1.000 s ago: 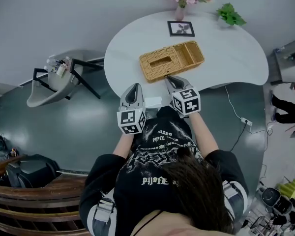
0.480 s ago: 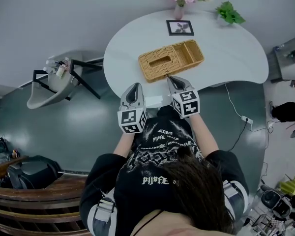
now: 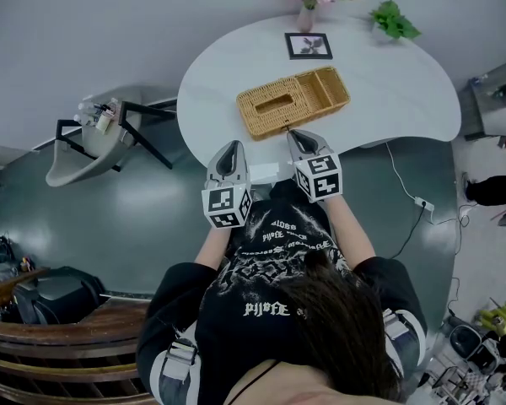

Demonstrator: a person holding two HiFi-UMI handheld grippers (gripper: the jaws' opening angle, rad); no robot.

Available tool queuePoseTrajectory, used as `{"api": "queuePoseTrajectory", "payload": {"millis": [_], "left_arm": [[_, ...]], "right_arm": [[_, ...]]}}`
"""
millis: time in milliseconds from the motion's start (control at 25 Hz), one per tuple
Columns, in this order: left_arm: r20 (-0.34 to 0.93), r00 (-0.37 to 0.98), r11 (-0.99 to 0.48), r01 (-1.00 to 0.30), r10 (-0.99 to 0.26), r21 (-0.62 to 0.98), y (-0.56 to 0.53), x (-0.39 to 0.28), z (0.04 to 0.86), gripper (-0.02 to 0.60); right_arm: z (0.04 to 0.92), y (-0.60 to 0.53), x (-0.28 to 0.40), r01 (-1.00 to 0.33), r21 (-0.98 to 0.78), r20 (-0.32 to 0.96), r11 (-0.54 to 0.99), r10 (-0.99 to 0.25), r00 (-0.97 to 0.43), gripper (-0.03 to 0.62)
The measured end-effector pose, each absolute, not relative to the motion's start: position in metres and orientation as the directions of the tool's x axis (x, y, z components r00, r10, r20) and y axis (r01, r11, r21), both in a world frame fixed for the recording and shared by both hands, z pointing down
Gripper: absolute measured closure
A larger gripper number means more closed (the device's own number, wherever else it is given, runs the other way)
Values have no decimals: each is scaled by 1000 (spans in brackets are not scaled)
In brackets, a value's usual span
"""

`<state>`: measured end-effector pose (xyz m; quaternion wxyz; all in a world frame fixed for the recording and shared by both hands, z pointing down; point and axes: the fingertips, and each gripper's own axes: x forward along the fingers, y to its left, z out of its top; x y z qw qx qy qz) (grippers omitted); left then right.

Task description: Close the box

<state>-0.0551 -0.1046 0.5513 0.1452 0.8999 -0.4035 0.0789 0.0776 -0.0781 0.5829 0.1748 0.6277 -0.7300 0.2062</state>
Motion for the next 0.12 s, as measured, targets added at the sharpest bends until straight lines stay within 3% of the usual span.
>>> {"api": "queuePoseTrajectory", "payload": {"millis": [120], "left_arm": [[258, 665, -637, -747, -701, 193, -104, -53, 551, 552]], "right_arm": [[582, -78, 77, -989, -77, 514, 127, -845, -149, 562]]}}
